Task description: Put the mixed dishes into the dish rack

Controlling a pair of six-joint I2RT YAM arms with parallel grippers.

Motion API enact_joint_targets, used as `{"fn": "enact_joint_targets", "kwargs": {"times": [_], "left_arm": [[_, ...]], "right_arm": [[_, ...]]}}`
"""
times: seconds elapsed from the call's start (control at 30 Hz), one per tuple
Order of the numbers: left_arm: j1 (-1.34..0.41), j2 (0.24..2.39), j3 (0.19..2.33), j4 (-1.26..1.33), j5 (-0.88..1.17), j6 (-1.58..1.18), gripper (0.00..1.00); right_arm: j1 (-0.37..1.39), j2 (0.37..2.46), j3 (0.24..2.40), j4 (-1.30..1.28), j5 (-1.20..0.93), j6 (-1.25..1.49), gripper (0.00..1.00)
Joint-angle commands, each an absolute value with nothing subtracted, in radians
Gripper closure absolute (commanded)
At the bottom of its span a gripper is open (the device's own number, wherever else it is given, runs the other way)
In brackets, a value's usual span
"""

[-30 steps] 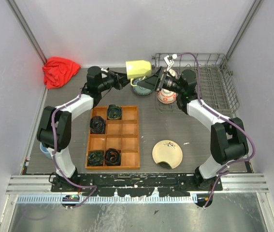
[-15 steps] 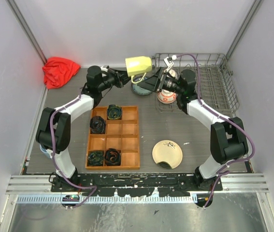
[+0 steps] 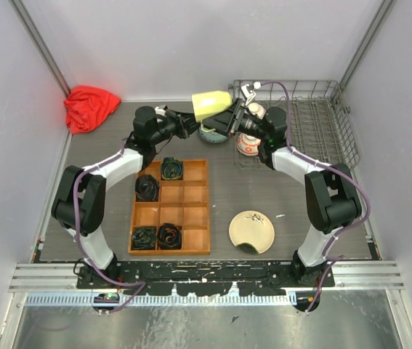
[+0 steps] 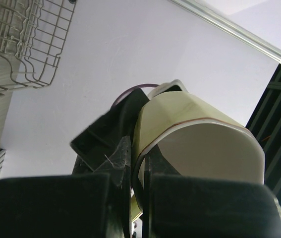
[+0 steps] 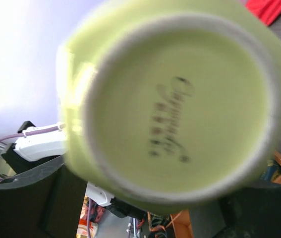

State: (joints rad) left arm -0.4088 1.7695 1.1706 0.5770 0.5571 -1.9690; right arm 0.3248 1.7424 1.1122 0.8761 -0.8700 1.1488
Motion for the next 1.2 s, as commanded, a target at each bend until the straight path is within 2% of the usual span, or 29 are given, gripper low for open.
{"fn": "enact_joint_targets", "kwargs": {"times": [0.0,0.3,0.53,0.63,0.7,0.8,0.9,1.17], "left_arm": [[-0.410,1.705,1.153,0.711,0.523,-1.981,1.00],[-0.411,1.732,1.157,0.719,0.527,-1.948,1.00],[-0.411,1.762,1.176,0.713,0.549,-1.930,1.00],[-0.411,1.765,1.182,0.688,0.558,-1.908,1.00],[-0.411,1.768,1.186,0.684,0.565,-1.898,1.00],[-0.408,1.769,1.185,0.686,0.568,-1.885,0.99],[-0.396,1.762,1.190,0.658,0.572,-1.852,0.75],[-0.339,1.728,1.211,0.507,0.568,-1.720,0.45]], "right_arm": [[0.332,1.744,1.171,1.058,-0.854,1.241,0.30],[0.353,1.774,1.186,1.118,-0.868,1.309,0.48],[0.382,1.800,1.210,1.137,-0.881,1.341,0.77],[0.391,1.809,1.218,1.150,-0.877,1.353,0.84],[0.395,1.812,1.218,1.163,-0.864,1.363,0.97],[0.395,1.792,1.201,1.161,-0.834,1.341,0.99],[0.396,1.747,1.201,1.060,-0.818,1.252,0.99],[0.342,1.689,1.197,0.970,-0.802,1.183,0.99]]}}
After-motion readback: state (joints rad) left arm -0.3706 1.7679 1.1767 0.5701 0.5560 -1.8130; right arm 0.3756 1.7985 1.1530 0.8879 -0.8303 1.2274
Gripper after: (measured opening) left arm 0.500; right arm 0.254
